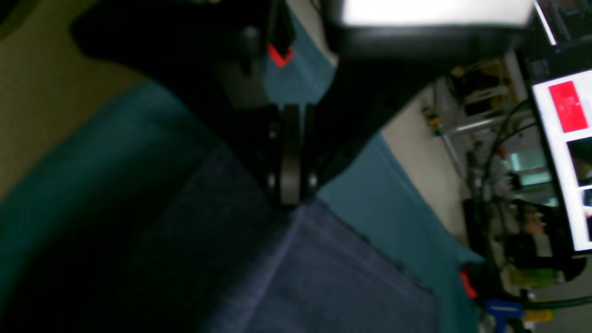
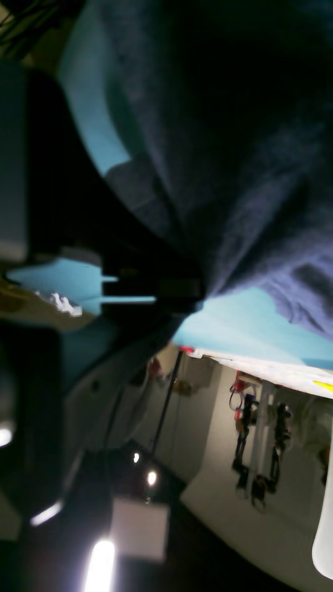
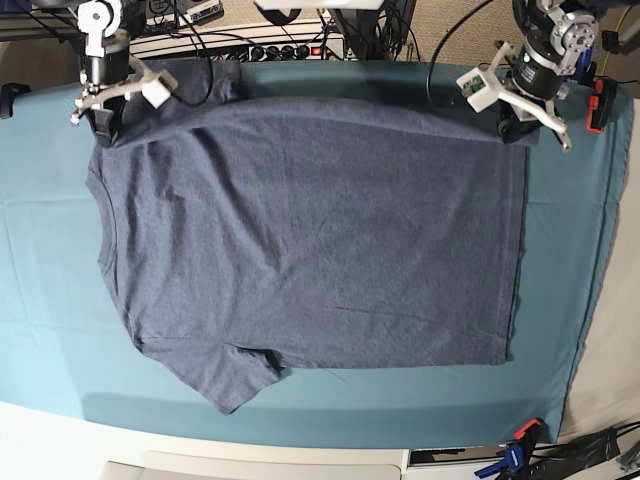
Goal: Fold the T-shirt properly
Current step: 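Lift the gripped side edge with both grippers, then fold the lifted edge over onto the shirt body with both grippers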
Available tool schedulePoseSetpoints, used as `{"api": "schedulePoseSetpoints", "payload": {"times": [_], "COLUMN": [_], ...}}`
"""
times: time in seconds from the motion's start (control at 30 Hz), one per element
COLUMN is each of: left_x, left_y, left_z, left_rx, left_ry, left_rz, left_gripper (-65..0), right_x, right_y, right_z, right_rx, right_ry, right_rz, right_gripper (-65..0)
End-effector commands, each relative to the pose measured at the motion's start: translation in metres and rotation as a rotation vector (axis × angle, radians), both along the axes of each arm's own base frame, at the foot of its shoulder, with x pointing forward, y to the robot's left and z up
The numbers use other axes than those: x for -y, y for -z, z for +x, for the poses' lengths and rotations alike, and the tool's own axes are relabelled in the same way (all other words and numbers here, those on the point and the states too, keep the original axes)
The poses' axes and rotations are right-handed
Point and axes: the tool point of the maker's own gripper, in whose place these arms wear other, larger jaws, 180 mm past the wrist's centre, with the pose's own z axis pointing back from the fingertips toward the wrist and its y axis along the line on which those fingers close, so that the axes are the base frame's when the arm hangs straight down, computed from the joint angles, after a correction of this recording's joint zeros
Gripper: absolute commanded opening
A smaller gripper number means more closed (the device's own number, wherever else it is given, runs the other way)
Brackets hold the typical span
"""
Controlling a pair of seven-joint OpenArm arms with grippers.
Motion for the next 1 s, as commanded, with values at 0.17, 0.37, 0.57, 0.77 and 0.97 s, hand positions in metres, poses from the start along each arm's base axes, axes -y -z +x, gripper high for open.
{"api": "schedulePoseSetpoints", "payload": {"times": [0.17, 0.37, 0.57, 0.77, 0.97], "left_x": [-0.001, -0.014, -0.019, -0.027, -0.03], "left_y": [-0.015, -0.008, -0.002, 0.006, 0.004], "left_z": [0.02, 0.041, 0.059, 0.067, 0.078], "left_rx": [0.055, 0.053, 0.039, 0.012, 0.028], "left_ry": [0.038, 0.028, 0.017, 0.007, -0.001], "left_rz": [0.005, 0.004, -0.034, -0.041, -0.054], "left_gripper": [-65.0, -65.0, -65.0, -65.0, -65.0], "right_x": [-0.003, -0.008, -0.015, 0.0, 0.016], "right_y": [-0.009, -0.013, -0.013, 0.013, 0.025], "right_z": [0.031, 0.057, 0.074, 0.08, 0.092], "right_rx": [0.039, 0.061, 0.073, 0.041, 0.036], "right_ry": [0.023, 0.047, 0.082, 0.151, 0.174], "right_rz": [0.067, 0.139, 0.217, 0.234, 0.217], "right_gripper": [-65.0, -65.0, -65.0, -65.0, -65.0]}}
